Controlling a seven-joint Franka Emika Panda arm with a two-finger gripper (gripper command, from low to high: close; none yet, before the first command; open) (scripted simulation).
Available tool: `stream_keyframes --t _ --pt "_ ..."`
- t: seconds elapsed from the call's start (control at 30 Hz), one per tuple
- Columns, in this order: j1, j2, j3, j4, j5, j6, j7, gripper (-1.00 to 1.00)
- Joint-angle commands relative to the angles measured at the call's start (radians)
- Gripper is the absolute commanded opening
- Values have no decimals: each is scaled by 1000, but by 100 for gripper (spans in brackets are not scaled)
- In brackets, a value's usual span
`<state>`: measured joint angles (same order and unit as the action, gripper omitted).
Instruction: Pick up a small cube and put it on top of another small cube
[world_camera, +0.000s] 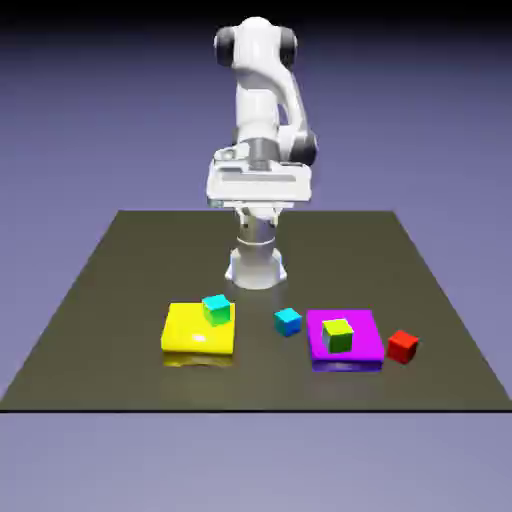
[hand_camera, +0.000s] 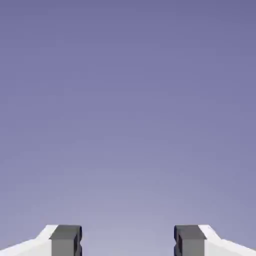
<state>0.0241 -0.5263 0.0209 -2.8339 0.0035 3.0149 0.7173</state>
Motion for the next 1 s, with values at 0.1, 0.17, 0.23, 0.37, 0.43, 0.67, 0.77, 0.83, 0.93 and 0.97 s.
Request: stream_keyframes --t 0.1,0.17,0.23,0.37,0.43,0.67,0.77,0.83,0.93,0.97 --pt "40 145 69 -79 12 -73 -79 0" --pt "60 217 104 -119 18 -110 -118 0" --pt "80 290 138 -159 24 -147 -157 0" --pt "105 379 181 -208 31 -192 -206 0" --pt "156 451 123 -197 9 -130 -190 0" --pt "334 705 -80 -162 -67 86 -137 0" --pt "361 744 -112 -156 -79 120 -128 -100" --pt "336 708 -83 -161 -68 89 -136 -100" --pt "260 600 4 -177 -36 -3 -159 -100" --pt "234 563 33 -182 -25 -34 -167 -100"
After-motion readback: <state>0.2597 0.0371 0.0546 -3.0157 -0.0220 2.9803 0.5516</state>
